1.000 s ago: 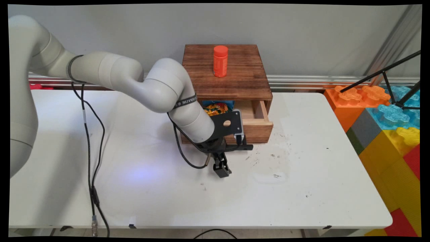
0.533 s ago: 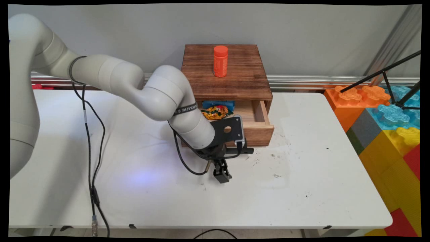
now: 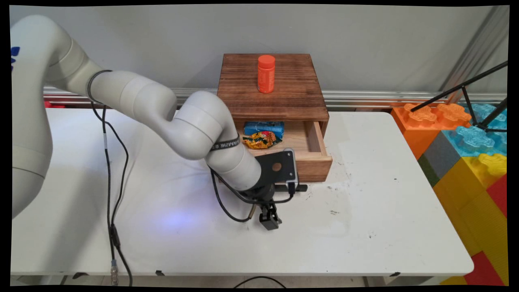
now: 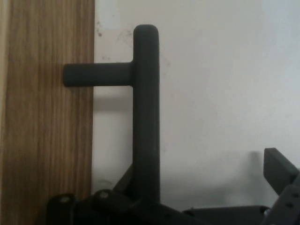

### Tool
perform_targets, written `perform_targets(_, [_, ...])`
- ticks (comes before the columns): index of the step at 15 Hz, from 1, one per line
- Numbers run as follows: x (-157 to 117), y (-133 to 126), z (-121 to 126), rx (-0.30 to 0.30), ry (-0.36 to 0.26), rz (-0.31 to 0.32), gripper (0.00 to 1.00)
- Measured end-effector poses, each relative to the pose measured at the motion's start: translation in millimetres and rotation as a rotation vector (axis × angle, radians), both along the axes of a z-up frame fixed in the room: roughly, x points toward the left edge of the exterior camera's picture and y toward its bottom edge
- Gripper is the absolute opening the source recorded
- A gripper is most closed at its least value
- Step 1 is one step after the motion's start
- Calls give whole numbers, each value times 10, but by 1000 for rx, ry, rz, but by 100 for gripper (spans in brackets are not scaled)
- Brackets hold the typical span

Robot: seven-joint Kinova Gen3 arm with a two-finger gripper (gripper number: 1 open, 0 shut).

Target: Open the drawer

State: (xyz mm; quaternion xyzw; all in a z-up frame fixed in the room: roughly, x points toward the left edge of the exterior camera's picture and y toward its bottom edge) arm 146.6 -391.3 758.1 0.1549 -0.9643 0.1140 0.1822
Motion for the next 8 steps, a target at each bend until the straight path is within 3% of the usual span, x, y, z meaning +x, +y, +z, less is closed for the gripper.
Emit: perform_targets(8, [-96,248,-14,0,6,-12,100])
